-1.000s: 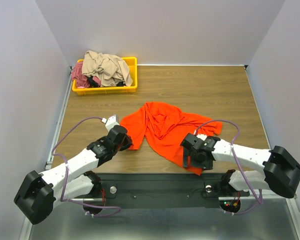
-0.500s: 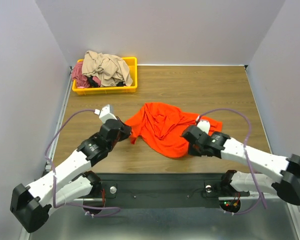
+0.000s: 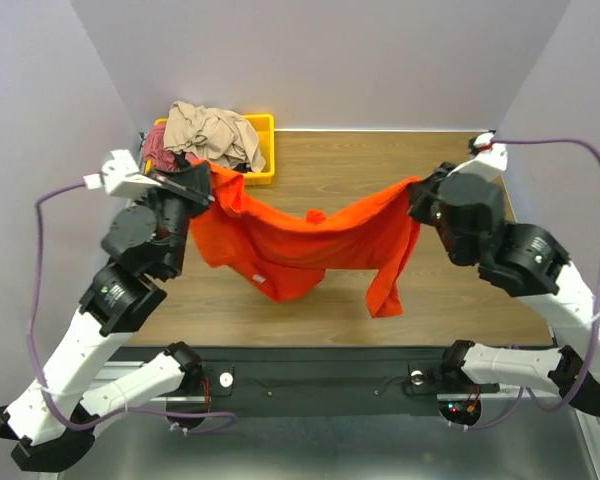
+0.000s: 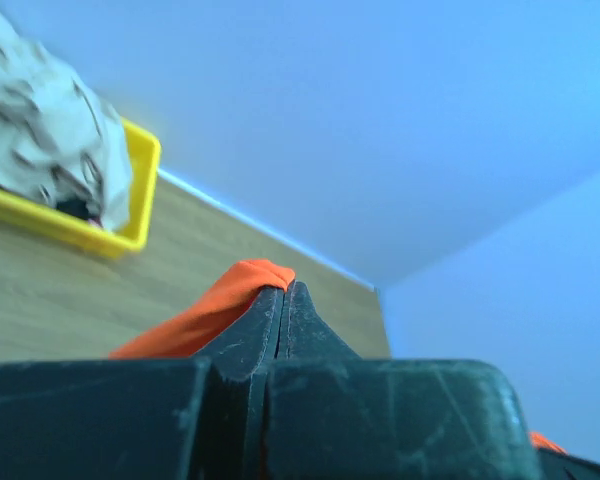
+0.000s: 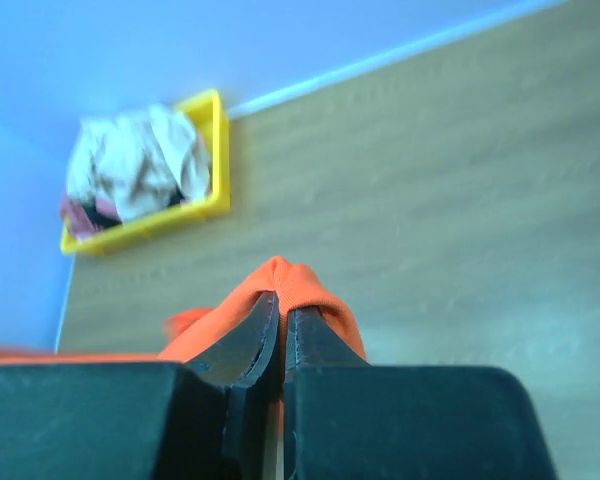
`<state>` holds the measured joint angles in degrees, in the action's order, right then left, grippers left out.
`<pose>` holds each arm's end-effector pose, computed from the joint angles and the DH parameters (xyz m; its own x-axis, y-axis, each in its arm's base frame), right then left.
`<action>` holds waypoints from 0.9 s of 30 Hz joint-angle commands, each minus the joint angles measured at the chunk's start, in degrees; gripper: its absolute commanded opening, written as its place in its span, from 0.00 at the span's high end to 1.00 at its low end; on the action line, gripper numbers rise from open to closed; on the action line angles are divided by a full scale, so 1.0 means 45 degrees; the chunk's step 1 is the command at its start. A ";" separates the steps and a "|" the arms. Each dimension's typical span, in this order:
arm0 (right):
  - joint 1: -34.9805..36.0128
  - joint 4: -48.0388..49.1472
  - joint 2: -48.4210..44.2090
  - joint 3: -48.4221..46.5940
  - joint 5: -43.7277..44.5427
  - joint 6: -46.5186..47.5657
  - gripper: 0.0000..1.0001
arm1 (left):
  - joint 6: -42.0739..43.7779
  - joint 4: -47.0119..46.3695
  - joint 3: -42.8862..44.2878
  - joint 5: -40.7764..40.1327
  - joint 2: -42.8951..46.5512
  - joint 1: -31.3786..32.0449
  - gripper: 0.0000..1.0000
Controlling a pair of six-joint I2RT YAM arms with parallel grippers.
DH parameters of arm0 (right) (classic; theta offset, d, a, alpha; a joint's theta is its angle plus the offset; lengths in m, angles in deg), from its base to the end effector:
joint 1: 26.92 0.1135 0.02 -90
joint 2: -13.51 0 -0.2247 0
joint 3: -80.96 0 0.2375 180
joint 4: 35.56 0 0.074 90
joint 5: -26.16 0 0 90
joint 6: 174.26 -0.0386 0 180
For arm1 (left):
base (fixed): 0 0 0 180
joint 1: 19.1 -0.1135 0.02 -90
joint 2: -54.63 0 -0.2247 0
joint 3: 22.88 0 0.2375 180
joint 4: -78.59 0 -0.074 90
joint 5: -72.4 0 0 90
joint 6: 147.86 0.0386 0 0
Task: Fold and stack the t-shirts
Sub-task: Flatten out the tshirt
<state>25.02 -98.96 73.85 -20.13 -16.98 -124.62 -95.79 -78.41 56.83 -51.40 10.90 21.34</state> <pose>0.1340 0.1254 0.4251 -0.2607 0.3853 -0.8852 0.0598 0.9216 0.3835 0.1305 -0.0830 0.4322 0.0571 -0.7198 -0.6918 0.2048 0.6866 -0.6975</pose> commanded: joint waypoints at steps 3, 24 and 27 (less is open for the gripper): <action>0.0039 0.0175 0.0439 -0.2914 0.2848 0.2756 1.00 | 0.2411 -0.0296 0.3172 -0.3265 -0.0673 0.0055 1.00; -0.4918 0.3412 0.4461 -0.2527 0.0434 0.5587 1.00 | 0.3605 -0.2128 0.3897 -0.2147 -0.4461 -0.2246 1.00; -0.6052 0.4081 0.5726 -0.3186 -0.1286 0.5922 1.00 | 0.3586 -0.2580 0.4481 -0.0639 -0.5553 -0.3594 1.00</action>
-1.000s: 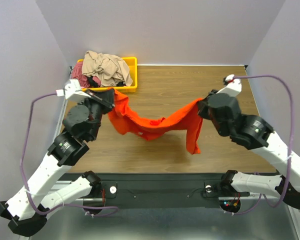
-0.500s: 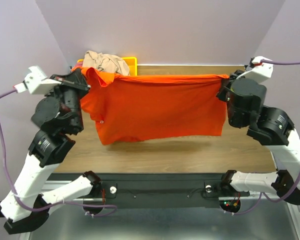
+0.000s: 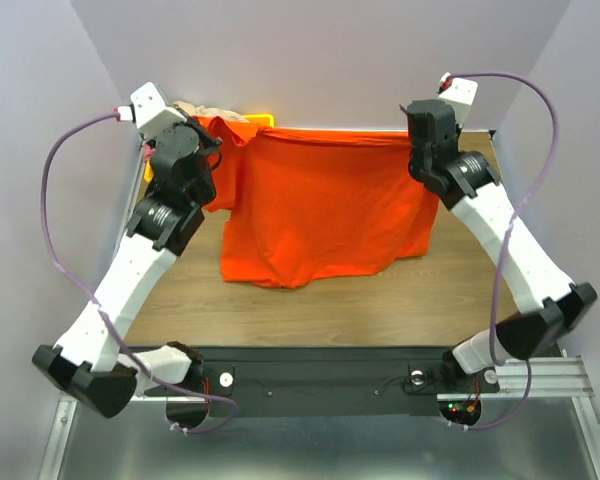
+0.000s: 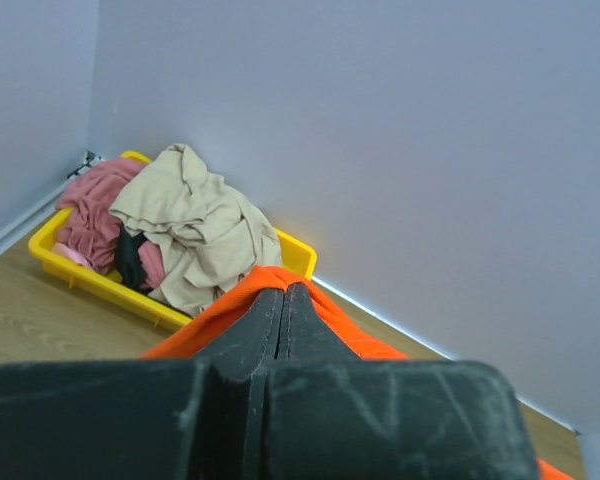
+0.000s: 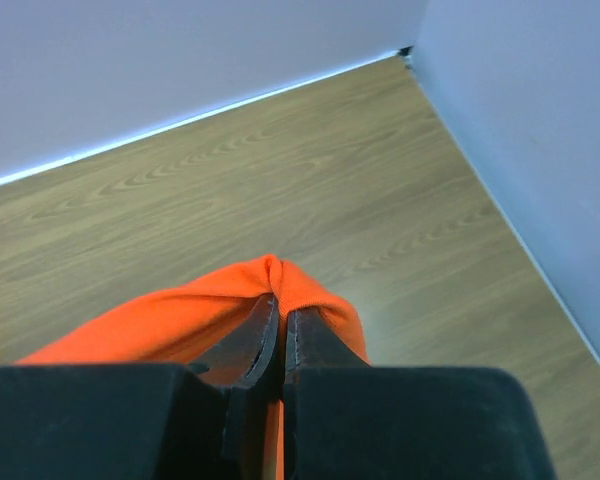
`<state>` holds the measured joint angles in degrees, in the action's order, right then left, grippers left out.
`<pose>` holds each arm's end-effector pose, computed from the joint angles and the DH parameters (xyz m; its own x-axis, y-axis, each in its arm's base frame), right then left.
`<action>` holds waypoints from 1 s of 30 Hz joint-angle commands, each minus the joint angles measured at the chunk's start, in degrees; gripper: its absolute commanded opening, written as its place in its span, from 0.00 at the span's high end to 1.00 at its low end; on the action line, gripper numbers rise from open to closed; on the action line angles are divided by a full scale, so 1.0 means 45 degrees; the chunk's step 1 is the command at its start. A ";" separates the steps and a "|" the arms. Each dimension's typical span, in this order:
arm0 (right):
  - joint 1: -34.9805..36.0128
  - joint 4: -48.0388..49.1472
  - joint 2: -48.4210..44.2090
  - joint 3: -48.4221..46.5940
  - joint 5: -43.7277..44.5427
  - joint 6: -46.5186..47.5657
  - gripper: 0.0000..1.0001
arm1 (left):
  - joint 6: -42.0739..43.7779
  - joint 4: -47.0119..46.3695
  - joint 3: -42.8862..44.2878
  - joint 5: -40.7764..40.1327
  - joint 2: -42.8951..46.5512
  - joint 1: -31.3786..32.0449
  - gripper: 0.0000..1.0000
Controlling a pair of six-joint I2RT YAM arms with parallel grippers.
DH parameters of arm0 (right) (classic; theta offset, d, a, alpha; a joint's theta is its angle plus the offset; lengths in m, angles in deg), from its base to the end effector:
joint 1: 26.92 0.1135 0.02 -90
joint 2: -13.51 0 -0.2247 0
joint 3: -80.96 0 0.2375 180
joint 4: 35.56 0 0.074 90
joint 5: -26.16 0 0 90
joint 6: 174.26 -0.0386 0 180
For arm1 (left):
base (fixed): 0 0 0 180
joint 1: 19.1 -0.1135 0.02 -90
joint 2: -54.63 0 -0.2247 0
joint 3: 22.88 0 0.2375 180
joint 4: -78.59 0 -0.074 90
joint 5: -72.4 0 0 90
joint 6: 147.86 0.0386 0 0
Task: Fold and stack the t-shirts
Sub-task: Flatten out the tshirt
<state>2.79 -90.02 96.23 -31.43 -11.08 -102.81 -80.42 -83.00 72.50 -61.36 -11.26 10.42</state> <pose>0.2639 0.1152 0.4131 -0.2410 0.0842 -0.9669 0.4266 0.9040 -0.0276 0.2176 -0.0925 0.4551 0.2445 -0.4569 -0.8553 -0.1526 0.8529 -0.4992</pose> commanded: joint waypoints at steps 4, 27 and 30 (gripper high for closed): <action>-0.1837 0.2172 0.1928 -0.2668 -0.3246 0.1191 1.00 | 0.0814 -0.1463 0.2716 0.2147 -0.1880 -0.1540 1.00; -0.1857 0.0475 -0.5744 -0.2551 -1.0783 -0.0117 1.00 | -0.0278 0.0450 0.3106 0.6327 0.5130 -0.1501 1.00; -0.1857 0.0220 -0.5921 -0.2827 -1.0611 -0.0098 1.00 | -0.0297 0.0510 0.3732 0.6542 0.5130 -0.1501 1.00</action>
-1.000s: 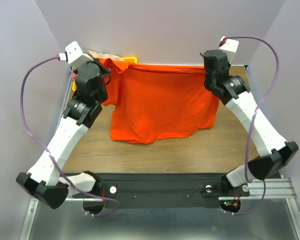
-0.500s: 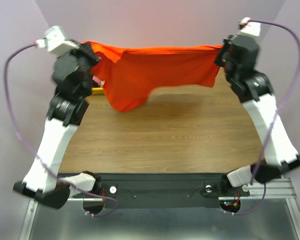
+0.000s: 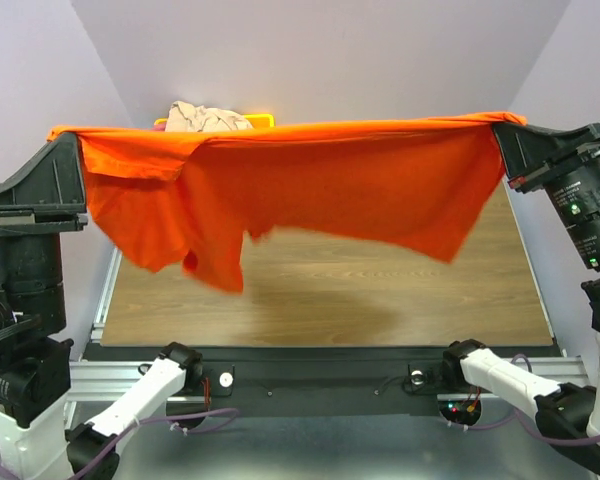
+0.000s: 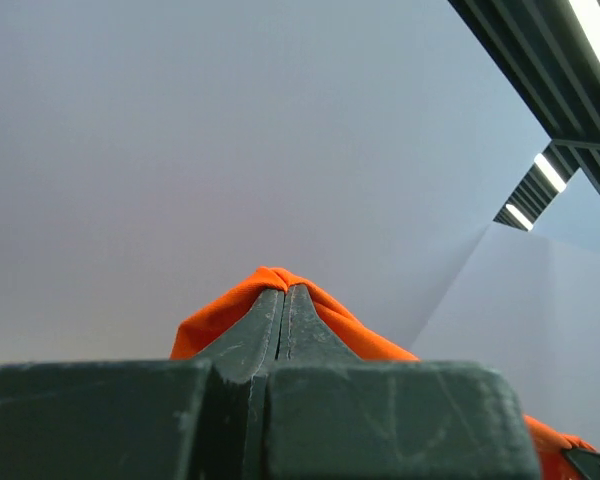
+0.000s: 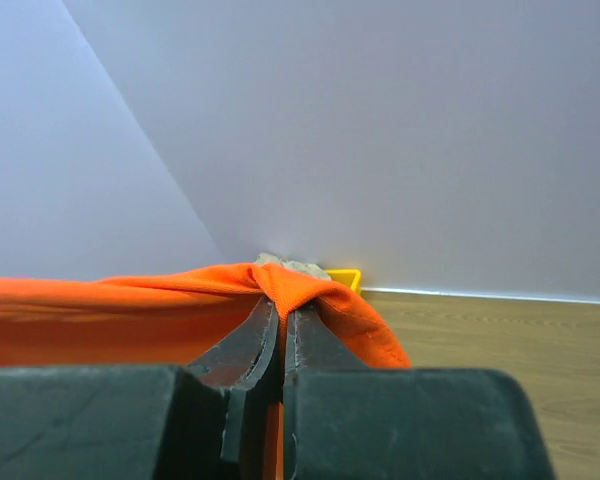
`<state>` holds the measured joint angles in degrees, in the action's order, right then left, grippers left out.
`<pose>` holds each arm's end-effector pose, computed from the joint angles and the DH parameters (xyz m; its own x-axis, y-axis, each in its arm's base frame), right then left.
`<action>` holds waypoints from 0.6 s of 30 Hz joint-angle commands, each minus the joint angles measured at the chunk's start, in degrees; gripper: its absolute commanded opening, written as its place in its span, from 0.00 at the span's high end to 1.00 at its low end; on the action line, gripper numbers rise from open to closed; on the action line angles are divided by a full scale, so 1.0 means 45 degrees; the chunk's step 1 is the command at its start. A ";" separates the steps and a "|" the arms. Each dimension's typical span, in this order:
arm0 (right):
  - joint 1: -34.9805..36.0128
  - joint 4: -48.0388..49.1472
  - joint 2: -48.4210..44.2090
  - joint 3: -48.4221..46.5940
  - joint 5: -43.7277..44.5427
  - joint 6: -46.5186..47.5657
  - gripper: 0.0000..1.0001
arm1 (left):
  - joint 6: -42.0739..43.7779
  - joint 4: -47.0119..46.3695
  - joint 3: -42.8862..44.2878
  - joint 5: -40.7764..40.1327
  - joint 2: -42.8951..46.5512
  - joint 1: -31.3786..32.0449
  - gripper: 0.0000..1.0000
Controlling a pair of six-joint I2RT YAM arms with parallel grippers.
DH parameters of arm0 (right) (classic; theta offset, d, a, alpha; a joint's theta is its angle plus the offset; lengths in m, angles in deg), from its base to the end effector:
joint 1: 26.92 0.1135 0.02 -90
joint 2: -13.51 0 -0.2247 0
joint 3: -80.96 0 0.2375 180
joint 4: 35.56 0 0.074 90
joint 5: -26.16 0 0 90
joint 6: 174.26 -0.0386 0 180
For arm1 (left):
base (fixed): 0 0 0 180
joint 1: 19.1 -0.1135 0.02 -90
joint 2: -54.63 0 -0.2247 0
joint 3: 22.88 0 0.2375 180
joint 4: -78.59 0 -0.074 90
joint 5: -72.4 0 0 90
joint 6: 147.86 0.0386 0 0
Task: Fold and stack the t-shirts
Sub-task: Flatten out the tshirt
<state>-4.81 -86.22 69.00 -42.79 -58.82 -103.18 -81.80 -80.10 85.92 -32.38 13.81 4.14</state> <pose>0.0827 0.0299 0.5533 0.1685 0.4171 -0.8931 -0.3724 0.8658 0.3341 0.0180 0.0030 0.5615 0.5213 -0.6509 -0.5519 0.4729 0.7587 -0.4481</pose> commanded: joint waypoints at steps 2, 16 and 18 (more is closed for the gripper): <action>-0.0167 -0.0703 0.0131 -0.0244 0.0658 0.0082 1.00 | 0.0145 -0.0117 0.0986 0.0472 -0.0732 -0.0126 1.00; -0.0712 -0.0393 0.3584 0.8011 1.0703 -0.3098 0.96 | -0.0616 -0.4898 -0.6686 -0.1089 -0.6177 -0.0107 1.00; -0.1667 0.0678 0.5067 0.8661 1.0197 -0.3160 0.93 | -0.0481 -0.5020 -0.6456 -0.1031 -0.8518 -0.0088 1.00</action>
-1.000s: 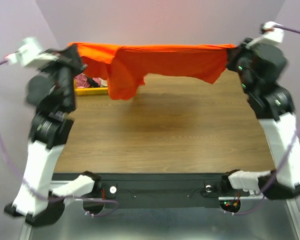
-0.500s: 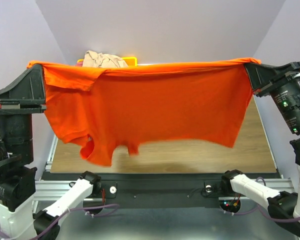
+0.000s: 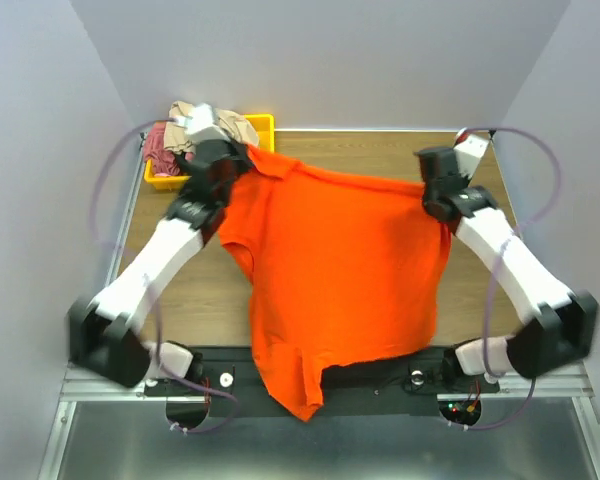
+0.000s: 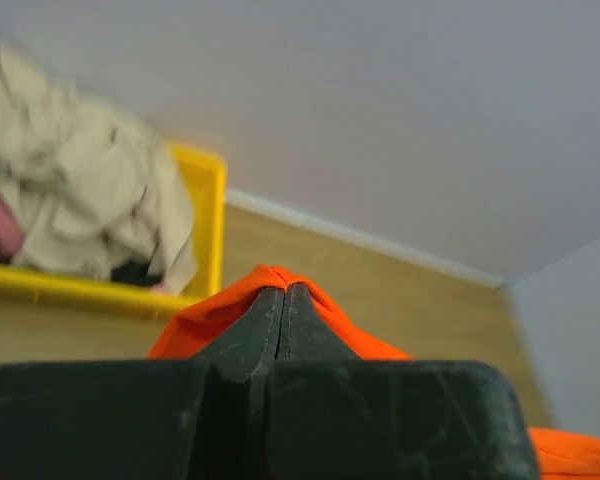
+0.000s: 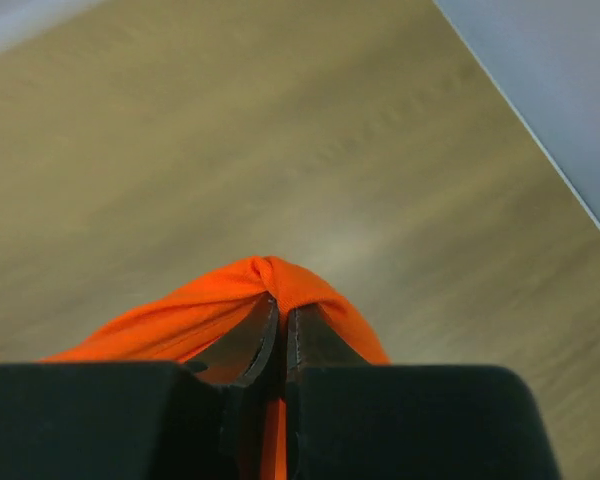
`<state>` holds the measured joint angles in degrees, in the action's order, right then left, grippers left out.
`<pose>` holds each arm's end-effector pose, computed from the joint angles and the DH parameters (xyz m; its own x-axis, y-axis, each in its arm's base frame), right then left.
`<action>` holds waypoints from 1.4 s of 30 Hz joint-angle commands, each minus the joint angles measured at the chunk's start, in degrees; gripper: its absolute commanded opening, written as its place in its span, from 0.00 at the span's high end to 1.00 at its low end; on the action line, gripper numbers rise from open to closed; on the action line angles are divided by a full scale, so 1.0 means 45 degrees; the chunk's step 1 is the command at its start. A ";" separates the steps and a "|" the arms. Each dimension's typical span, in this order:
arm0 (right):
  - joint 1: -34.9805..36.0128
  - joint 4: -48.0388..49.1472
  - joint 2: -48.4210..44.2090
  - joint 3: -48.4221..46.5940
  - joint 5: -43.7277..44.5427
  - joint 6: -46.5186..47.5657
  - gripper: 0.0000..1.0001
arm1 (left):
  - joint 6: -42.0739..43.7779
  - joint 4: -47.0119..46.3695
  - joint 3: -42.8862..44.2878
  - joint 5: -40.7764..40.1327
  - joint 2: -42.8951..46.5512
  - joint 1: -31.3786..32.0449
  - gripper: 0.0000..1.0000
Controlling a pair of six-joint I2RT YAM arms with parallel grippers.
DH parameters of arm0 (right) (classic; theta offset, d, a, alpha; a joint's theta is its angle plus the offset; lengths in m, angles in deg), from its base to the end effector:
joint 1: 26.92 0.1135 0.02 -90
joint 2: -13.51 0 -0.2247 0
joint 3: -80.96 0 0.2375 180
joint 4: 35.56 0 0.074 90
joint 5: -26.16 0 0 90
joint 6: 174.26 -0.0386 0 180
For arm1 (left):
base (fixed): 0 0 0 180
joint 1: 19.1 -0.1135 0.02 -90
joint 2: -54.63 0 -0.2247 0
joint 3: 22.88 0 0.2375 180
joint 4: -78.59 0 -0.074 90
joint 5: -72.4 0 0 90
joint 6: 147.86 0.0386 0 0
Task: Fold and stack the t-shirts
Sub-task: Flatten out the tshirt
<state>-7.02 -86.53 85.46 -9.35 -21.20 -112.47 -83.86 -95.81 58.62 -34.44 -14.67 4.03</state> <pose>0.2553 0.0646 0.3468 -0.3113 0.2571 -0.9149 0.4917 0.8674 0.0765 0.2646 -0.1009 0.3866 0.0462 -0.4760 -0.8782 0.1464 0.8729 -0.4654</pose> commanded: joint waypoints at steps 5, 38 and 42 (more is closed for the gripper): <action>-0.2391 0.1727 0.5043 0.0163 0.0253 0.0015 0.63 | 0.0133 0.0950 0.3612 -0.0067 -0.5906 0.0092 0.58; -0.2450 0.2742 0.4813 0.5001 -0.4376 -0.1095 0.00 | -0.0355 0.0075 -0.0037 0.2590 -0.7059 0.3081 0.01; -0.2450 0.2918 0.5165 0.5235 -0.4649 -0.1154 0.00 | -0.0355 0.0210 0.1053 0.2201 -0.8485 0.3160 0.01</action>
<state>-18.21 -75.49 107.29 12.86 -40.98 -116.58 -85.28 -93.74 57.20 -24.19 -50.78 17.93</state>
